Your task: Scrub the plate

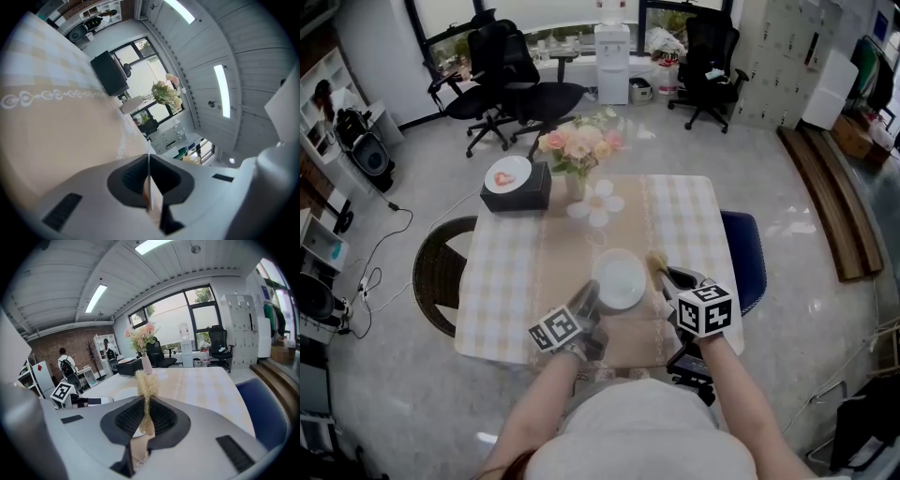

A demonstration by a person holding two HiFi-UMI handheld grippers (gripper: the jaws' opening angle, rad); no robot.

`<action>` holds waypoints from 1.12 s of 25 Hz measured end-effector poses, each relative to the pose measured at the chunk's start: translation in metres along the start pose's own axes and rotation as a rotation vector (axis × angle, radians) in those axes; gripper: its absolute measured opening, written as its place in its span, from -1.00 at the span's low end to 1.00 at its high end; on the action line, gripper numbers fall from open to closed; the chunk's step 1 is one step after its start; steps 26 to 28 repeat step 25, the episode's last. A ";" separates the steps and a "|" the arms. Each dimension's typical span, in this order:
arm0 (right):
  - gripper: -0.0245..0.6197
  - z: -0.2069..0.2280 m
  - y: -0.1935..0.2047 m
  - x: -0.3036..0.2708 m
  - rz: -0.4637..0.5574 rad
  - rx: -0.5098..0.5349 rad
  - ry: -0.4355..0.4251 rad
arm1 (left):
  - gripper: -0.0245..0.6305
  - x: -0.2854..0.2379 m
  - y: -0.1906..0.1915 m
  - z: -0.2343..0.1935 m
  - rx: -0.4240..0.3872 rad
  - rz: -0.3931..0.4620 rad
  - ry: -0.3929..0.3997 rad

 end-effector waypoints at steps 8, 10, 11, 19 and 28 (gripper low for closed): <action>-0.80 -0.002 0.000 -0.002 -0.016 -0.002 -0.007 | -0.86 -0.001 0.000 0.002 -0.022 0.000 -0.020; -0.80 -0.003 -0.001 -0.002 -0.016 0.003 -0.007 | -0.86 -0.001 0.000 0.000 -0.014 -0.004 -0.025; -0.80 -0.004 -0.001 -0.002 -0.016 0.004 -0.008 | -0.86 -0.001 0.000 -0.001 -0.011 -0.006 -0.027; -0.80 -0.004 -0.001 -0.001 -0.017 -0.004 -0.020 | -0.86 -0.001 0.000 0.000 -0.011 -0.005 -0.044; -0.80 -0.002 -0.005 -0.002 -0.006 -0.006 -0.022 | -0.86 -0.004 -0.002 0.001 -0.013 -0.001 -0.043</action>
Point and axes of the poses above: the fingertips, and each gripper's own axes: x backward along the fingers, z to its right, y out of its underside, the point moved 3 cm from there along x, backward along the fingers, and after that the axes turned 7 degrees about -z, right-handed, at the moved point
